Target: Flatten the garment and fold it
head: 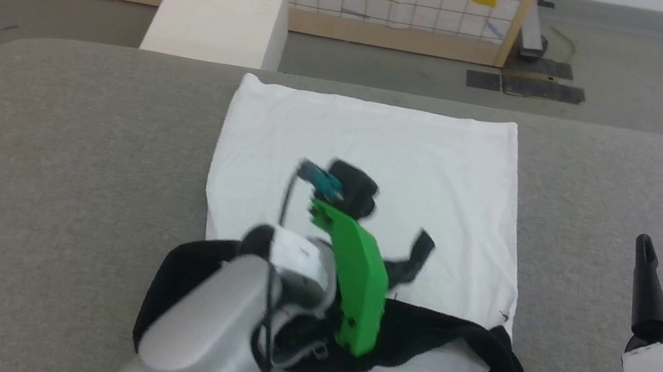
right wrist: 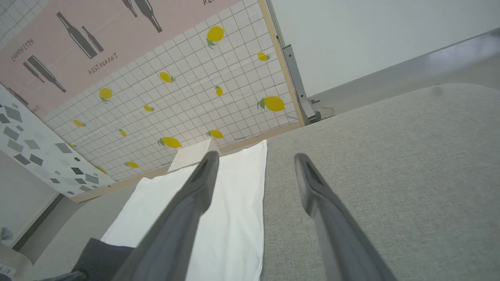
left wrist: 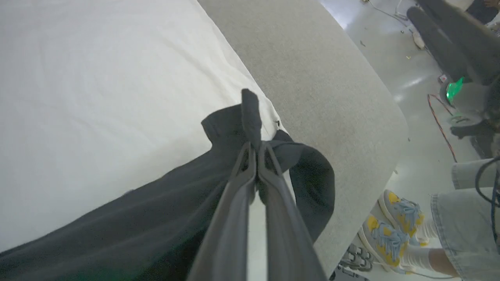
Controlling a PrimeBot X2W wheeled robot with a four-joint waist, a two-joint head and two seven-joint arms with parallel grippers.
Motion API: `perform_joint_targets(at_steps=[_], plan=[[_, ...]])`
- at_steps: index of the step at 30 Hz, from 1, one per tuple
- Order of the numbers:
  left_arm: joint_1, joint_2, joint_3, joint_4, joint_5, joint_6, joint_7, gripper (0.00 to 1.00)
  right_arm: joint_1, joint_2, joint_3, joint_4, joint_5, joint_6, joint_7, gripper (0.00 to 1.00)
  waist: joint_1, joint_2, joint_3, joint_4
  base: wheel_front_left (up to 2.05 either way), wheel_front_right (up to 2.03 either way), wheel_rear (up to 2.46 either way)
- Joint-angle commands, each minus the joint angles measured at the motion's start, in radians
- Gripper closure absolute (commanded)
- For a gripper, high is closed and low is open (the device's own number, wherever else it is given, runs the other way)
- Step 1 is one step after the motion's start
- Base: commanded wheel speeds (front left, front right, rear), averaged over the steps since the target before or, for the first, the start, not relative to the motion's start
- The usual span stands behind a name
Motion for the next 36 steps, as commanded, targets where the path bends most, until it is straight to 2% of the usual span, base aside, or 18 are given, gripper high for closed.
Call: perform_joint_targets(at_steps=[1, 7, 12, 13, 14, 19, 23, 25, 27, 31, 36], plan=[[0.017, -0.004, -0.036, 0.008, -0.026, -0.007, -0.009, 1.00, -0.008, 0.000, 0.004, 0.004, -0.001, -0.001, -0.001, 0.00, 0.0001, -0.0001, 0.018, -0.027, 0.00, 0.00, 0.00], [0.034, -0.005, -0.203, 0.090, -0.046, -0.005, 0.020, 1.00, -0.003, 0.000, 0.001, 0.016, 0.005, -0.001, -0.013, 0.00, 0.0001, -0.0001, 0.029, -0.053, 0.00, 0.00, 0.00], [0.046, -0.005, -0.256, 0.148, -0.064, 0.000, 0.043, 0.98, -0.002, 0.000, -0.002, 0.021, 0.007, -0.001, -0.021, 0.00, 0.0001, -0.0001, 0.037, -0.054, 0.00, 0.00, 0.00], [0.044, -0.005, -0.259, 0.151, -0.069, 0.000, 0.043, 0.52, -0.003, 0.000, -0.003, 0.021, 0.007, -0.001, -0.022, 0.00, 0.0001, -0.0001, 0.037, -0.053, 0.00, 0.00, 0.00], [0.042, -0.005, -0.258, 0.153, -0.085, 0.000, 0.044, 0.00, -0.003, 0.000, -0.005, 0.023, 0.006, -0.001, -0.022, 0.00, 0.0001, -0.0001, 0.037, -0.050, 0.00, 0.00, 0.00], [0.011, -0.005, -0.215, 0.124, -0.173, -0.003, 0.070, 0.00, -0.002, 0.000, -0.009, 0.030, 0.002, -0.001, -0.021, 0.00, 0.0001, -0.0001, 0.021, -0.029, 0.00, 0.00, 0.00], [-0.020, -0.004, -0.102, 0.065, -0.267, 0.006, 0.049, 0.00, 0.002, 0.000, -0.014, 0.030, -0.003, -0.001, -0.016, 0.00, 0.0001, -0.0001, 0.002, -0.007, 0.00, 0.00, 0.00], [-0.049, 0.018, -0.038, 0.040, -0.275, 0.022, 0.010, 0.00, 0.004, 0.000, -0.014, 0.027, -0.005, -0.001, -0.011, 0.00, 0.0001, -0.0001, -0.003, 0.001, 0.00, 0.00, 0.00], [-0.092, 0.064, 0.064, 0.025, -0.251, 0.052, -0.100, 0.00, 0.000, 0.000, -0.010, 0.020, -0.012, -0.001, -0.001, 0.00, 0.0001, -0.0001, -0.008, 0.010, 0.00, 0.00, 0.00], [-0.119, 0.114, 0.190, 0.034, -0.205, 0.069, -0.298, 0.00, -0.011, 0.000, -0.007, 0.013, -0.020, -0.001, 0.019, 0.00, 0.0001, -0.0001, 0.002, 0.014, 0.00, 0.00, 0.00], [-0.098, 0.188, 0.283, 0.073, -0.132, 0.087, -0.497, 0.00, -0.035, 0.000, -0.009, 0.005, -0.028, -0.001, 0.037, 0.00, 0.0001, -0.0001, 0.035, 0.011, 0.00, 0.00, 0.00]])
